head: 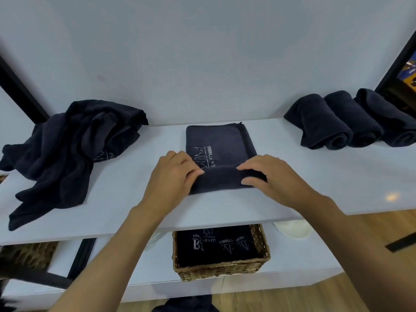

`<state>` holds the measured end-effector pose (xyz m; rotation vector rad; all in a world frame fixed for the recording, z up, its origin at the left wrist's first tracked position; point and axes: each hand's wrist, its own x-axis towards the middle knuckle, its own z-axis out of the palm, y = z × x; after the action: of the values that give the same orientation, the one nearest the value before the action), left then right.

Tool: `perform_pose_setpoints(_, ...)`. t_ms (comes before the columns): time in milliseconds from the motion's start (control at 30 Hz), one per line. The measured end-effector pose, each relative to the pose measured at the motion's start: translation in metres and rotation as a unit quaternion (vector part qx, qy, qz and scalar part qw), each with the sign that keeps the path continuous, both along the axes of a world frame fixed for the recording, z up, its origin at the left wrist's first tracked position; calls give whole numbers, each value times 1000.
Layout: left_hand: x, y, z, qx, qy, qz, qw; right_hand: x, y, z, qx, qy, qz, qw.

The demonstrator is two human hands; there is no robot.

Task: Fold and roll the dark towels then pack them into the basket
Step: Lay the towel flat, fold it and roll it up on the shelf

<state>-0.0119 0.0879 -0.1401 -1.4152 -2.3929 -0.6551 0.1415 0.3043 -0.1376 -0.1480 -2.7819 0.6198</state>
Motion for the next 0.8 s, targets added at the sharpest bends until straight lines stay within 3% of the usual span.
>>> perform_pose_setpoints(100, 2, -6, -11, -63, 124, -46, 989, -15, 10, 3, 11, -23, -2, 1000)
perform_pose_setpoints(167, 0, -4, -14, -83, 100, -47, 990, -23, 12, 6, 33, -31, -23, 999)
perform_pose_setpoints(267, -5, 2, -2, -60, -42, -43, 996, -20, 7, 5, 76, 23, -16, 997)
perform_pose_setpoints(433, -15, 7, 20, -96, -224, -63, 968, -6, 1, -3, 120, -6, 11, 993)
perform_pose_setpoints(467, -18, 4, 24, -112, -270, -76, 953, -5, 2, 2, 94, -15, 21, 995)
perform_pose_setpoints(600, -32, -4, 33, -122, -436, -90, 887, -16, 6, 22, -160, -103, 62, 980)
perform_pose_setpoints(700, -35, 7, 35, -102, -436, -47, 893, -31, 10, 21, -141, -105, 19, 984)
perform_pose_setpoints(800, -33, 18, 34, -71, -327, -13, 942, -33, 5, 11, -33, 37, -12, 999)
